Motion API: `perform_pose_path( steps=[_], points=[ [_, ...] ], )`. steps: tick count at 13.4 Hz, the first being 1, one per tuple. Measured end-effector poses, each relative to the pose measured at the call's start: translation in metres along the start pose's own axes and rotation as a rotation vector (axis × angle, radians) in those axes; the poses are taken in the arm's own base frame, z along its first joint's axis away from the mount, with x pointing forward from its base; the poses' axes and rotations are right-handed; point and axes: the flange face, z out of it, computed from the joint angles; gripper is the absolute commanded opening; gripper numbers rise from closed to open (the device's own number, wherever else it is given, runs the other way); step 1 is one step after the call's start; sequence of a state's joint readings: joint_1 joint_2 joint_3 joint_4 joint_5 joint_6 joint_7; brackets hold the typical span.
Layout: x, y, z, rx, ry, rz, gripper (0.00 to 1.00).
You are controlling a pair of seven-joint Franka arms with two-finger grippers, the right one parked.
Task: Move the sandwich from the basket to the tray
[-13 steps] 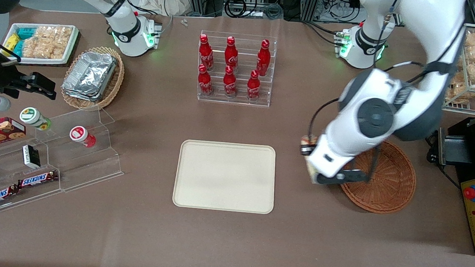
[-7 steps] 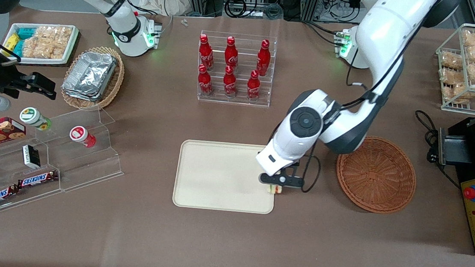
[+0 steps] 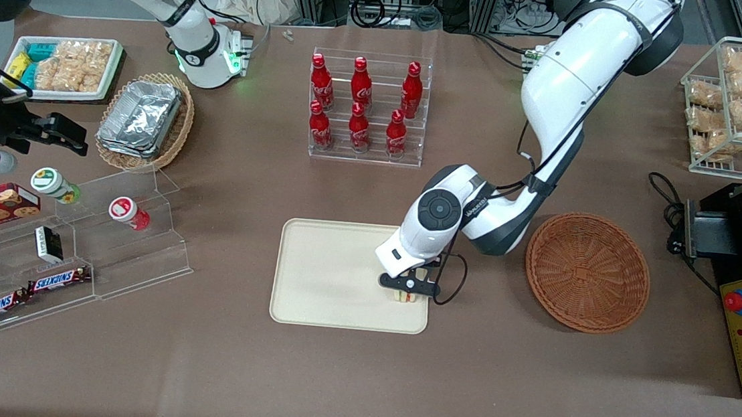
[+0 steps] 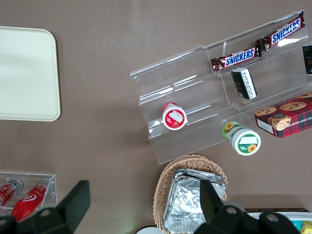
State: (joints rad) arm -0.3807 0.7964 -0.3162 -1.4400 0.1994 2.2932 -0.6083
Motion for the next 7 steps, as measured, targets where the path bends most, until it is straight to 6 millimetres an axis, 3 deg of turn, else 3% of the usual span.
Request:
perform_pose_path(
  steps=[4,6,7],
  points=[
    [0.003,-0.007,-0.009,0.026,-0.044,-0.021,0.99],
    [0.005,-0.017,-0.034,0.062,-0.102,-0.046,0.99],
    [0.01,-0.025,-0.058,0.076,-0.106,-0.061,0.99]
  ],
)
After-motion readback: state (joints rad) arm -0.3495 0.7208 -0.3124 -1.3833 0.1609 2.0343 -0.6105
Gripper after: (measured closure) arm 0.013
